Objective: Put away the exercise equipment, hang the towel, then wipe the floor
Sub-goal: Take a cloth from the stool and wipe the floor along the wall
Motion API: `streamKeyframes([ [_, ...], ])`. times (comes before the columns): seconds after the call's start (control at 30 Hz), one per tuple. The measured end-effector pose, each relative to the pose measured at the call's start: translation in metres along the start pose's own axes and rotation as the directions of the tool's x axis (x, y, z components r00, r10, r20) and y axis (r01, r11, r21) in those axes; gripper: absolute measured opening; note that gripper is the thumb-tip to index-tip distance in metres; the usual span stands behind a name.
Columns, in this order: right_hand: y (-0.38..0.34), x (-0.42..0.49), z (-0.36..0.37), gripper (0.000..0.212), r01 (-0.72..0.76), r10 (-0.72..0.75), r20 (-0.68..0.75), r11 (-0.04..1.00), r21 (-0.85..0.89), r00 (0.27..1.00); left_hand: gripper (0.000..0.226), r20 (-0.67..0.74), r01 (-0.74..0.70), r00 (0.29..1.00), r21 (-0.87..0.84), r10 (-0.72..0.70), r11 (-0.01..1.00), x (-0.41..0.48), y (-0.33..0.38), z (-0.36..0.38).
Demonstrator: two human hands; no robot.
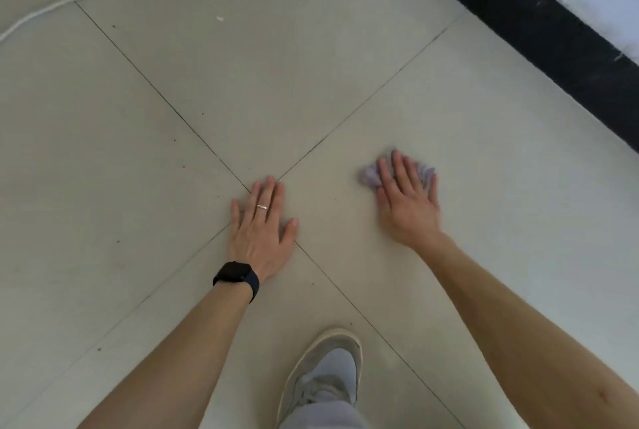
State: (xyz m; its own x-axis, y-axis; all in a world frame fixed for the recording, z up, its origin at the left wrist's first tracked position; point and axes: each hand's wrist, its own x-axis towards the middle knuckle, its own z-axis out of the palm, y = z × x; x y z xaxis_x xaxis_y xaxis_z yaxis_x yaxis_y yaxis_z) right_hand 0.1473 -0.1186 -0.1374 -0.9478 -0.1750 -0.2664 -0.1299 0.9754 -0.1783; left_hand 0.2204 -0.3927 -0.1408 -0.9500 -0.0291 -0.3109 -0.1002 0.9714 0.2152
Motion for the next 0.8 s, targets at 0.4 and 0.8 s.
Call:
streamKeyframes([
  [0.4,-0.053,0.027,0.004,0.056,-0.015,0.014,0.014,0.999,0.049,1.000,0.066,-0.016,0.049,0.999,-0.079,-0.050,0.996,-0.011,-0.028,-0.003],
  [0.8,-0.073,0.048,-0.002,0.057,-0.047,0.045,0.055,0.998,0.047,0.997,0.067,-0.031,0.049,0.998,-0.140,-0.053,0.989,-0.020,-0.049,-0.004],
])
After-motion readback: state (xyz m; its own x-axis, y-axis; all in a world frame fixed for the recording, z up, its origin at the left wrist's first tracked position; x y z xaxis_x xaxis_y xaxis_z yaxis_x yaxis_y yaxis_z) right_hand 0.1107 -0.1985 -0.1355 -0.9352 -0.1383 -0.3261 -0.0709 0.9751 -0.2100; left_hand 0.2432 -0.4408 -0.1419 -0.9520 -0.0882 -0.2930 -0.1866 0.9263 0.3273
